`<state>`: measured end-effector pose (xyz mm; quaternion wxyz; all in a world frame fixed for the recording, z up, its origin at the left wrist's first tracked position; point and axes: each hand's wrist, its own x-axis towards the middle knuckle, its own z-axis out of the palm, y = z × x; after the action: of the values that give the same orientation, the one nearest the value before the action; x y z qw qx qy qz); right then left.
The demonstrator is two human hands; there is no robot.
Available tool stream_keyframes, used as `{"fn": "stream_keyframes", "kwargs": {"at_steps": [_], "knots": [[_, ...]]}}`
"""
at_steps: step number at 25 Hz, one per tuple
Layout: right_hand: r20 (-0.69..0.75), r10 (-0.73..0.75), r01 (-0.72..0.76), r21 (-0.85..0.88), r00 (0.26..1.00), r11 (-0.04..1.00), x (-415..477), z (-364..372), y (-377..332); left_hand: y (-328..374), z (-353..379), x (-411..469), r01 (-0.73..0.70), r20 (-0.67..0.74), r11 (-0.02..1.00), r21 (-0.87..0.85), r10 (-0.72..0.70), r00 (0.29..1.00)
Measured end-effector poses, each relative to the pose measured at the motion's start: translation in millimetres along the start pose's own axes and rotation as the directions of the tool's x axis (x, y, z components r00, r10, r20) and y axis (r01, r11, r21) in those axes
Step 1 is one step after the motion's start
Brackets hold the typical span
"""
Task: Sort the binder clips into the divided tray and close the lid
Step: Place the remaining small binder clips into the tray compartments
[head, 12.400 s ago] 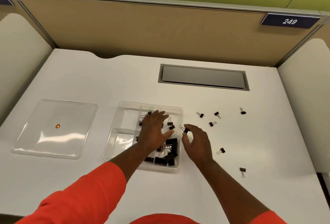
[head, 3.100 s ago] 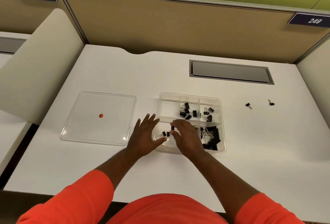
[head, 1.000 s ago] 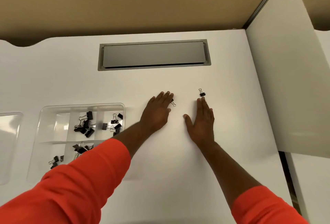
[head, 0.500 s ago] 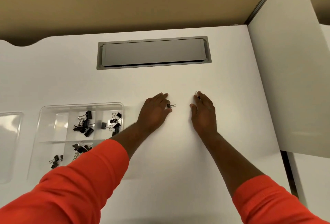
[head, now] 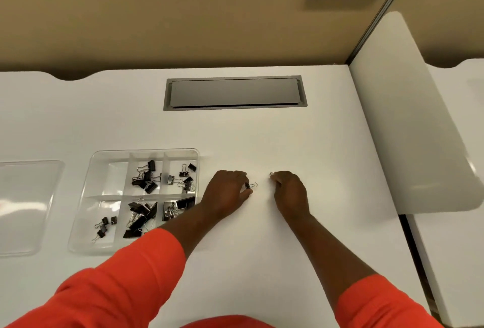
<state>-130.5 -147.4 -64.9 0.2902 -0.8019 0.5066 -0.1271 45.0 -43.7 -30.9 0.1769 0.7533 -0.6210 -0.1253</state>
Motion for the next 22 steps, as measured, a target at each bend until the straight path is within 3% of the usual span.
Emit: {"fn": "stream_keyframes", "kwargs": {"at_steps": [11, 22], "knots": [[-0.049, -0.103, 0.106, 0.063, 0.994, 0.992, -81.9, 34.0, -87.2, -25.8, -58.0, -88.6, 0.012, -0.149, 0.997, -0.070, -0.023, 0.989], [-0.142, -0.180, 0.195, 0.100, 0.973, 0.976, -140.1, 103.3, -218.5, -148.0, -137.5, -184.3, 0.001, -0.198, 0.991, -0.130, -0.027, 0.980]]}}
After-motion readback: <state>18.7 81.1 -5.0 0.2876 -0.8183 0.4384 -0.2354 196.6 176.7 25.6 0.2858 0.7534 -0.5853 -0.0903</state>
